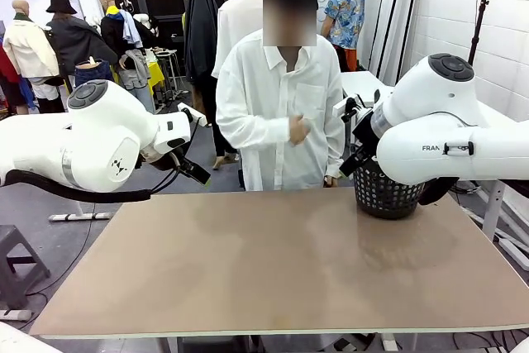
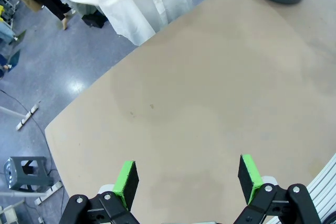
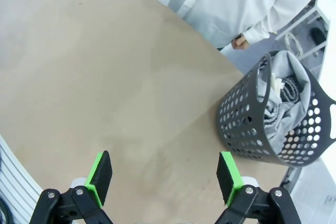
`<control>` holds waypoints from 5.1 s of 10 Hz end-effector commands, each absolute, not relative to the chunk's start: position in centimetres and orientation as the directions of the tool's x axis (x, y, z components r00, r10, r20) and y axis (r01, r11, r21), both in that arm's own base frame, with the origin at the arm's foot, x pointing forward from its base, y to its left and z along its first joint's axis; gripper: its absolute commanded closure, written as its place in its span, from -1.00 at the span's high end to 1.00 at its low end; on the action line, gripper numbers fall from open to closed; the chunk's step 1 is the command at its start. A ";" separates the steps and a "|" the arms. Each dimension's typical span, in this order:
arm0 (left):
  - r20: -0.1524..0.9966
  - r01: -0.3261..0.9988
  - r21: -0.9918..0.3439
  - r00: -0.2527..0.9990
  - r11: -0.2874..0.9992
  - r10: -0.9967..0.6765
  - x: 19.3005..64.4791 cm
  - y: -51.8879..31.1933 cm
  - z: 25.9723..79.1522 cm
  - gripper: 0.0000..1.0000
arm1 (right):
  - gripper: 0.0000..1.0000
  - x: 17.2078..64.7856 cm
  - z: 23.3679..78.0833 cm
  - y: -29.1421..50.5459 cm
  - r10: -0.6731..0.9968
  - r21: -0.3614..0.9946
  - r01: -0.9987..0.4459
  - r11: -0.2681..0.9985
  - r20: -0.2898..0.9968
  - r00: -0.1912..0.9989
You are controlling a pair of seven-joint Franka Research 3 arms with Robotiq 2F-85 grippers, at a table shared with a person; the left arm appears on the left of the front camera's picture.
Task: Fold the training pants.
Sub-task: Grab both ends of the Training pants handed by a person.
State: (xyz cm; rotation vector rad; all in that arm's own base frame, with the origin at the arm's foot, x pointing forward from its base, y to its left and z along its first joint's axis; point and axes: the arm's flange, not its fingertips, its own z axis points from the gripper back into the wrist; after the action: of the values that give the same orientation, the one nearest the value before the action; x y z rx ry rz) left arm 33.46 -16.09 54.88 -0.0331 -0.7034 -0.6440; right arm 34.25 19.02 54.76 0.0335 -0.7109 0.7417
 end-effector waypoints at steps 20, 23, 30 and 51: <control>0.611 0.566 0.187 0.574 0.803 -0.546 33.4 -16.1 54.9 1.00 | 1.00 34.2 54.8 19.1 0.608 -0.211 -0.632 0.746 0.605 0.515; 0.611 0.566 0.187 0.574 0.803 -0.546 33.4 -16.1 54.9 1.00 | 1.00 34.2 54.8 19.1 0.608 -0.211 -0.632 0.746 0.605 0.515; 0.611 0.566 0.187 0.574 0.803 -0.546 33.4 -16.1 54.9 1.00 | 1.00 34.2 54.8 19.1 0.608 -0.211 -0.632 0.746 0.605 0.515; 0.611 0.566 0.187 0.574 0.803 -0.546 33.4 -16.1 54.9 1.00 | 1.00 34.2 54.8 19.1 0.608 -0.211 -0.632 0.746 0.605 0.515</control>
State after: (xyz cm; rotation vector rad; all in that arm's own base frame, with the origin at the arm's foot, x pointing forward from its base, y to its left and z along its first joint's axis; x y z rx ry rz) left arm 33.45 -16.10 54.88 -0.0326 -0.7035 -0.6449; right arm 34.25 19.00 54.77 0.0328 -0.7112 0.7415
